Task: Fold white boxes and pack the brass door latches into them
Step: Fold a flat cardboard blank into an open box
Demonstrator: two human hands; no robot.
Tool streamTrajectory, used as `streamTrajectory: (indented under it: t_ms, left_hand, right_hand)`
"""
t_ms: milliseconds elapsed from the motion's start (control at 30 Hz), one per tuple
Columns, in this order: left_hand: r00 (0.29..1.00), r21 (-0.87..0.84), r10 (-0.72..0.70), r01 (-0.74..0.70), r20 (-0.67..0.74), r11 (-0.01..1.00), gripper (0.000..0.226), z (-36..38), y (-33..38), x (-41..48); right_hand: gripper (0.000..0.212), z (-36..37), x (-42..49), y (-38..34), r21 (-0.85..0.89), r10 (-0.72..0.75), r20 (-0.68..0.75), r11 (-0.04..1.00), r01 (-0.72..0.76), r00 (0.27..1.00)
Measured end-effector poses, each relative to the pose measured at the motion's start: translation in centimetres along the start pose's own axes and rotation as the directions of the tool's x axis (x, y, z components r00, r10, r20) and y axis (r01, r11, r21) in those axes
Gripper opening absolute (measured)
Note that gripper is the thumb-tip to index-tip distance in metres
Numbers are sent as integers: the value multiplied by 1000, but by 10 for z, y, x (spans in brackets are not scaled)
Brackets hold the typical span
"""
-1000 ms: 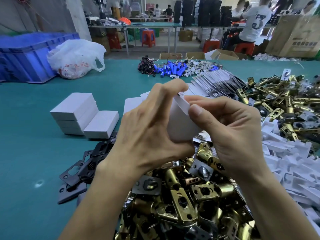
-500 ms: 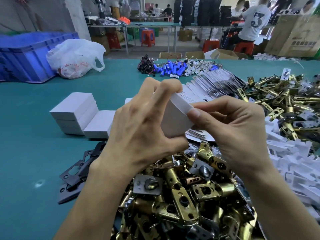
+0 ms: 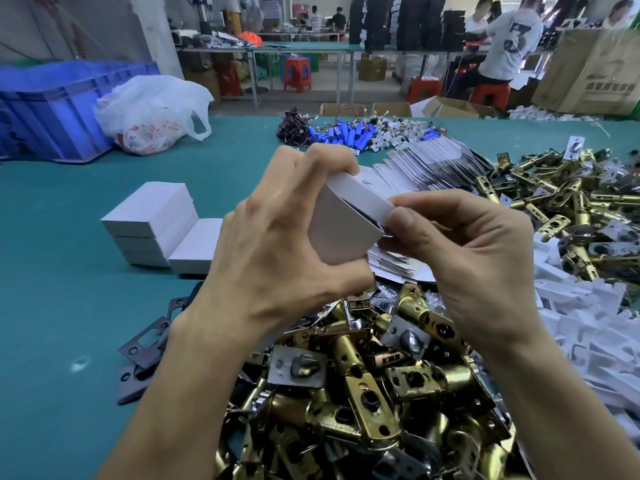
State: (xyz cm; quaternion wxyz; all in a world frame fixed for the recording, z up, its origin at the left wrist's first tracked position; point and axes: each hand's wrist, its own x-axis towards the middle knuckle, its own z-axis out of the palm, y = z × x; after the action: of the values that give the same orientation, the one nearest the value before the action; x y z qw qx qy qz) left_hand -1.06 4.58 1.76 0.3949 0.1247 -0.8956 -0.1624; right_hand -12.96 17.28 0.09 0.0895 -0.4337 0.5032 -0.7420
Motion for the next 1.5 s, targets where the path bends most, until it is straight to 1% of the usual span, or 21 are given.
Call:
streamTrajectory:
  t_ms: [100, 267, 467, 600, 667, 767, 900, 967, 1067, 1167, 1233, 1367, 1433, 1500]
  left_hand:
    - [1000, -14, 16, -16, 7, 1000, 68, 0, -1, 0]
    - [1000, -34, -4, 4, -14, 999, 68, 2, 3, 0]
    - [1000, -28, 4, -4, 10, 1000, 73, 1, 2, 0]
    - [1000, -22, 12, -12, -7, 1000, 70, 1, 3, 0]
    - [1000, -19, 5, -5, -14, 1000, 67, 1, 4, 0]
    - [1000, -10, -12, 12, -17, 1000, 65, 1, 5, 0]
    - [999, 13, -36, 36, -19, 999, 62, -1, 3, -1]
    - [999, 21, -23, 23, -29, 1000, 61, -1, 3, -1]
    - [999, 1, 33, -33, -40, 999, 57, 0, 3, -1]
    - [995, -61, 73, -77, -69, 995, 55, 3, 4, 0]
    - [992, -88, 81, -90, -100, 992, 53, 5, 5, 0]
    - [990, -106, 71, -84, -118, 991, 50, 5, 6, -1]
    - [991, -87, 70, -80, -112, 993, 52, 4, 7, -2]
    - [993, -52, 62, -67, -100, 996, 57, 3, 9, -1]
  right_hand:
    - [10, 0, -1, 1, -32, -61, -11, 998, 60, 998]
    - [12, 0, 0, 2, -24, -93, 7, 995, 93, 996]
    - [9, -3, 1, 4, 61, -47, 3, 997, 47, 999]
    - [11, -4, 2, 5, 6, -124, 52, 992, 124, 991]
    - [19, -3, 1, 5, -31, -143, 42, 989, 144, 989]
    - [14, -2, 0, 5, -46, -134, 45, 990, 136, 990]
    - [15, -1, -1, 5, -102, -105, 94, 988, 114, 990]
    - [14, 1, -3, 6, -128, -110, 119, 984, 126, 987]
    - [19, 2, -4, 6, -117, -116, 115, 985, 129, 987]
    - [27, 5, -4, 7, -144, -184, 143, 968, 205, 972]
    - [30, 8, -5, 8, -134, -209, 150, 964, 229, 966]
    - [29, 13, -8, 13, -84, -179, 143, 978, 193, 973]
    - [30, 13, -7, 13, -34, -147, 138, 988, 153, 979]
    - [27, 12, -6, 11, -22, -144, 127, 989, 148, 981]
